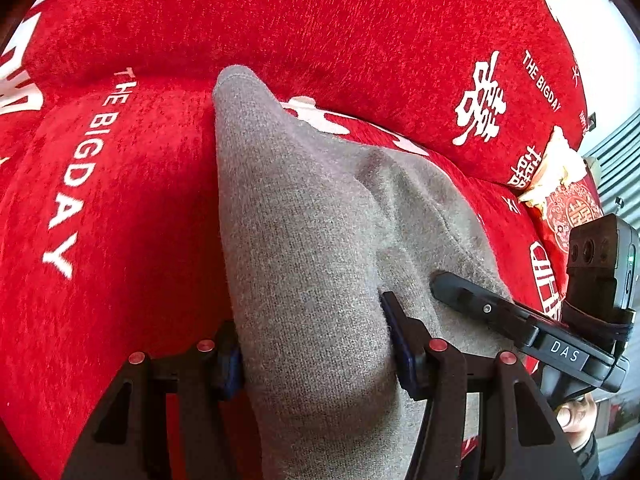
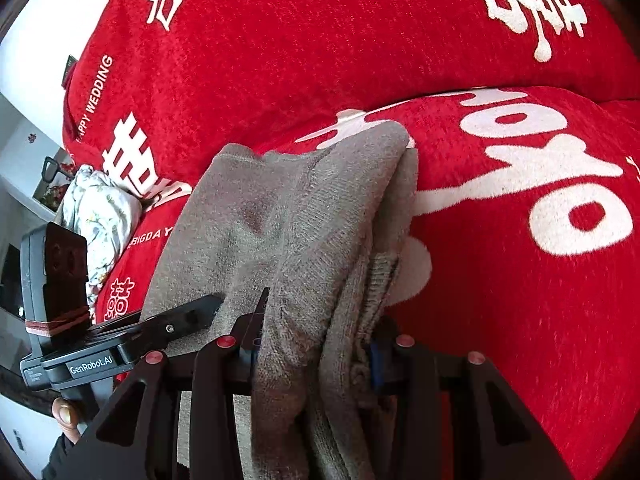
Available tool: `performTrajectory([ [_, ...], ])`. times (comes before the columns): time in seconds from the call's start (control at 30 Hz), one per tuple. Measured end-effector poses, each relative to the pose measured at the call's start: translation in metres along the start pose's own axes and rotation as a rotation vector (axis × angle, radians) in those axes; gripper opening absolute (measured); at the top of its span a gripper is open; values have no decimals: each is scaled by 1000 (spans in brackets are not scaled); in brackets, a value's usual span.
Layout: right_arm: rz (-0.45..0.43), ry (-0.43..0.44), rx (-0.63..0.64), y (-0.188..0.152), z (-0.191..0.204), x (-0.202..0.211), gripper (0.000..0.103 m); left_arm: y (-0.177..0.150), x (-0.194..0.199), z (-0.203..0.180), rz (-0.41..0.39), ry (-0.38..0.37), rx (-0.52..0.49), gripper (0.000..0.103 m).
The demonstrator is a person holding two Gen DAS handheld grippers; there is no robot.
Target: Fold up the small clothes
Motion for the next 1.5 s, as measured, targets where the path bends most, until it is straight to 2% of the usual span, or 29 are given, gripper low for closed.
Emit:
performTrajectory([
  [0.4,0,-4,27,-27,20,6,42,-30,19,10,-22,2,7,59],
  [1.5,-10,-26,89,-64,52,15,42,-69,45,21,-57,3,3,59],
])
Point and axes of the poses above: each gripper's, at about its wrist camera, not at the fingertips, and x roughly against the way its jaws point, z to its left, y to its top, the point moved 4 cm from there along -x, roughly the way its jaws point, and after that the axes turned 2 degrees about -y, right-handed, at the moved point
